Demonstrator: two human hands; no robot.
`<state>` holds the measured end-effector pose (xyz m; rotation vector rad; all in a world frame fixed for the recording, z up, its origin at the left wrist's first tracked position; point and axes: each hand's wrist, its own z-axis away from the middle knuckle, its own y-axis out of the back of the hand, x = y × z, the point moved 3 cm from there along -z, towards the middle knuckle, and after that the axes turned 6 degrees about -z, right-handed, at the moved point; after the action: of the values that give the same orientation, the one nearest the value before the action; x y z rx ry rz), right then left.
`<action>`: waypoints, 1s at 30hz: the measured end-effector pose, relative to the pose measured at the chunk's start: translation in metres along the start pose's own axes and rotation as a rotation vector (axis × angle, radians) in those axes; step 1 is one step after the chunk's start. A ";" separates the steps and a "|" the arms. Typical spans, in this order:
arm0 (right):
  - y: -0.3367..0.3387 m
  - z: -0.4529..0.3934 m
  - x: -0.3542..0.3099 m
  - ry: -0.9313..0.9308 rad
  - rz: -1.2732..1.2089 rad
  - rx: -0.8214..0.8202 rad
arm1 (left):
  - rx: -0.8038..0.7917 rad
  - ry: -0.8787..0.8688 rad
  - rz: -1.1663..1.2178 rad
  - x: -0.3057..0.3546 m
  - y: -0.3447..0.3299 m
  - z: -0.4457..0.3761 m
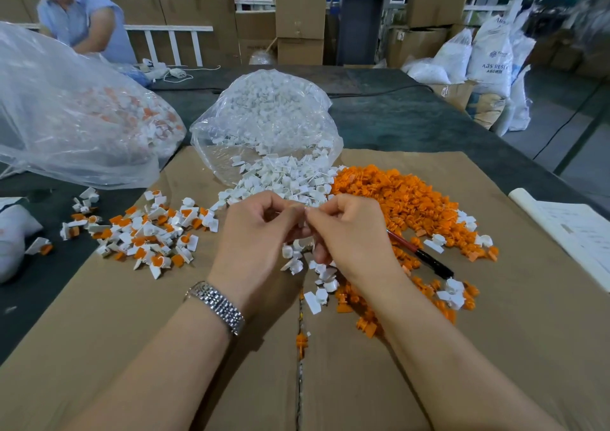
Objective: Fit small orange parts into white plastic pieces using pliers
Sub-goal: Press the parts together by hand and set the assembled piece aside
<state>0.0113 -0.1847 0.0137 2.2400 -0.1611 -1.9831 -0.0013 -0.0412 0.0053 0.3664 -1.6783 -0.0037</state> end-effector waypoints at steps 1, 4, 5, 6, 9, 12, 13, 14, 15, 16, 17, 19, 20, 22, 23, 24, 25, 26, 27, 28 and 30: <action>0.002 -0.001 0.000 -0.038 -0.071 -0.038 | -0.013 0.037 0.063 0.000 0.002 0.000; 0.012 -0.005 -0.001 -0.120 -0.265 -0.148 | -0.078 0.179 0.294 -0.001 0.008 -0.003; 0.016 -0.007 -0.001 -0.123 -0.298 -0.150 | -0.109 0.207 0.346 -0.001 0.009 -0.004; 0.019 -0.008 -0.002 -0.106 -0.293 -0.148 | -0.143 0.224 0.385 0.000 0.009 -0.004; 0.020 -0.008 -0.001 -0.052 -0.243 -0.198 | -0.206 0.249 0.449 0.003 0.009 -0.003; 0.021 -0.007 -0.003 -0.017 -0.266 -0.229 | -0.214 0.240 0.447 0.005 0.011 -0.002; 0.021 -0.005 -0.005 0.014 -0.240 -0.232 | -0.210 0.232 0.441 0.005 0.012 -0.001; 0.020 -0.004 -0.007 0.058 -0.188 -0.230 | -0.204 0.223 0.432 0.005 0.012 -0.002; 0.018 -0.002 -0.009 0.110 -0.118 -0.219 | -0.196 0.213 0.420 0.005 0.013 -0.002; 0.016 -0.001 -0.010 0.164 -0.044 -0.196 | -0.187 0.204 0.407 0.005 0.013 -0.001; 0.014 0.001 -0.011 0.216 0.023 -0.169 | -0.179 0.199 0.390 0.005 0.012 -0.001; 0.010 0.002 -0.010 0.292 0.111 -0.128 | -0.160 0.190 0.341 0.003 0.013 -0.002; 0.009 0.003 -0.010 0.312 0.133 -0.119 | -0.149 0.188 0.320 0.002 0.013 -0.003; 0.009 0.002 -0.009 0.310 0.150 -0.135 | -0.135 0.191 0.301 0.000 0.013 -0.004; 0.009 0.002 -0.009 0.294 0.153 -0.160 | -0.134 0.196 0.301 -0.001 0.014 -0.004; 0.012 0.001 -0.010 0.276 0.155 -0.179 | -0.128 0.202 0.298 -0.001 0.015 -0.004; 0.016 -0.002 -0.011 0.259 0.152 -0.174 | -0.101 0.201 0.274 -0.002 0.017 -0.004; 0.024 -0.005 -0.011 0.240 0.133 -0.130 | -0.053 0.190 0.208 -0.002 0.022 -0.005; 0.033 -0.009 -0.012 0.216 0.099 -0.057 | 0.023 0.163 0.082 -0.002 0.028 -0.007; 0.044 -0.013 -0.012 0.191 0.082 0.017 | 0.124 0.125 -0.098 -0.002 0.037 -0.008; 0.060 -0.017 -0.009 0.149 0.190 0.078 | 0.311 0.039 -0.503 -0.001 0.057 -0.011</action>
<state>0.0284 -0.2414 0.0349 2.3115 -0.4236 -1.7353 -0.0036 0.0151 0.0184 1.0091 -1.5099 -0.1086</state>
